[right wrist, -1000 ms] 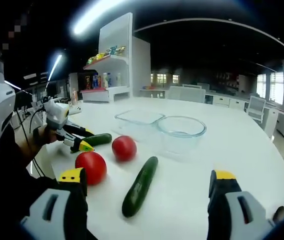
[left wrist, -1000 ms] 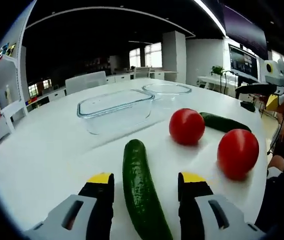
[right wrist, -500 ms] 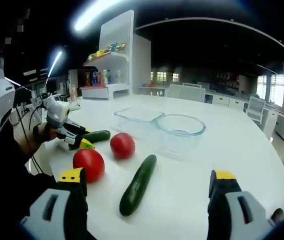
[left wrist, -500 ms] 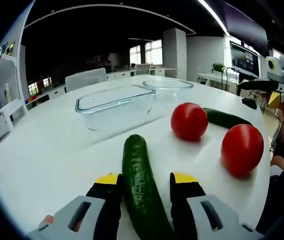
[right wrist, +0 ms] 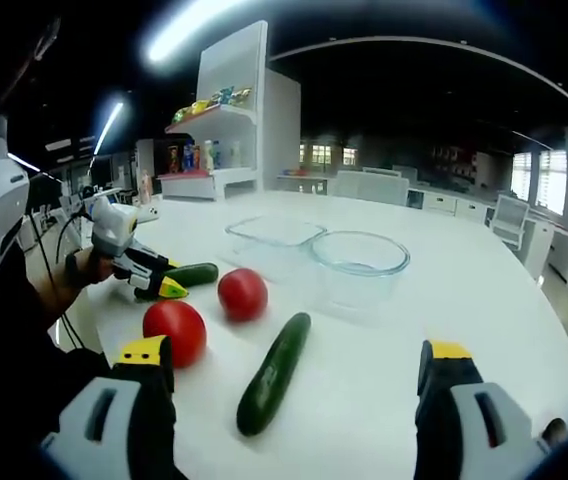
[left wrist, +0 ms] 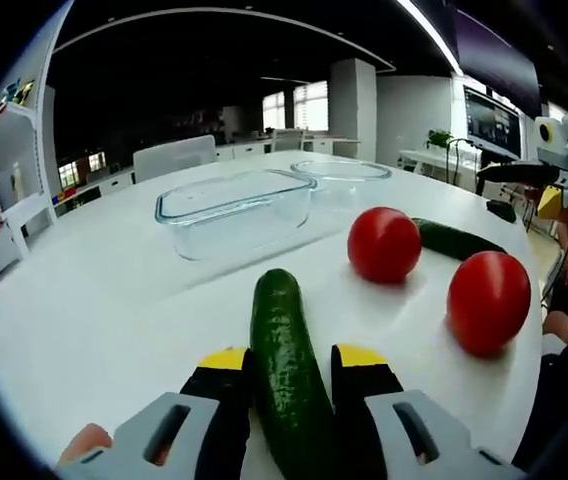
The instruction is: Sort the scattered tomatoes and cucumbers on the table and place them into their respective storage containers
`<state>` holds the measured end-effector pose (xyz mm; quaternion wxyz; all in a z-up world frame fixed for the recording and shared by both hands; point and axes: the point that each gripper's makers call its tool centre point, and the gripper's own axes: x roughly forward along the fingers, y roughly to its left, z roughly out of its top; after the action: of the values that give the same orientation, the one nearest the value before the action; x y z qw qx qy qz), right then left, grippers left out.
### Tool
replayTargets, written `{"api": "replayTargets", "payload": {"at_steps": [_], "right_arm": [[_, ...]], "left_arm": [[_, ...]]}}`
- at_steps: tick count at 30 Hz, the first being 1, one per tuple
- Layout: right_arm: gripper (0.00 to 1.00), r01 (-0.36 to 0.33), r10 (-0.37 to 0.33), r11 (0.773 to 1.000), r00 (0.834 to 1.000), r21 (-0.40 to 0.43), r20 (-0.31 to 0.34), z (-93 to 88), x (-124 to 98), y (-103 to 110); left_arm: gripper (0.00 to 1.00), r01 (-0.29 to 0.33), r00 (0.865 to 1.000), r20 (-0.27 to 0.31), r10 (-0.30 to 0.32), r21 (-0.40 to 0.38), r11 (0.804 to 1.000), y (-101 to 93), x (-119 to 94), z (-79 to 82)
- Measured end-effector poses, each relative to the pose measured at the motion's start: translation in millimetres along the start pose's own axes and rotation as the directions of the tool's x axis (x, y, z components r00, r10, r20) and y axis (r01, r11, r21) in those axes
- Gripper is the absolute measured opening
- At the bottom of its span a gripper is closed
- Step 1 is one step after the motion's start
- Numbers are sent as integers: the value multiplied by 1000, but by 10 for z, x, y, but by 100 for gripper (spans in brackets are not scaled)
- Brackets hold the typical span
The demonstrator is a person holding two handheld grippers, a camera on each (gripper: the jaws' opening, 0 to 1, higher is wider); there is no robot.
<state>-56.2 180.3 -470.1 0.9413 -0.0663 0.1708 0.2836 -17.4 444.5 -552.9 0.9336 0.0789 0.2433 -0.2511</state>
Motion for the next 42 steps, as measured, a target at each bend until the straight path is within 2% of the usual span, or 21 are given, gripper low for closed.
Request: {"api": "replayTargets", "payload": {"at_steps": [11,16,19,25,30,37,42], "right_arm": [[97,3,-3,1000,1000,-4,0,-8,-15,-7],[97,1,-1,1000,1000,-3,6,9,-22,5],[97,3,-3,1000,1000,-8,7,15,-38,3],[97,8,-8,1000,1000,-18,7,41,-68,-2],[97,6,-6,1000,1000,-22,9,50,-80,13],[96,8,-8,1000,1000,-27,17,76,-99,21],[96,11,-10,999,1000,-30,11,60,-108,19]], "left_arm": [[27,20,1000,-12,-20,-14,1000,32,11,7],[26,43,998,-40,-43,-5,999,51,14,4],[26,79,996,-48,-78,23,997,57,8,-5],[25,98,993,-61,-97,15,995,82,-5,23],[25,148,989,-20,-149,-25,989,63,-81,143],[25,131,991,6,-132,63,989,66,-204,294],[25,138,990,27,-141,109,984,27,-354,424]]}}
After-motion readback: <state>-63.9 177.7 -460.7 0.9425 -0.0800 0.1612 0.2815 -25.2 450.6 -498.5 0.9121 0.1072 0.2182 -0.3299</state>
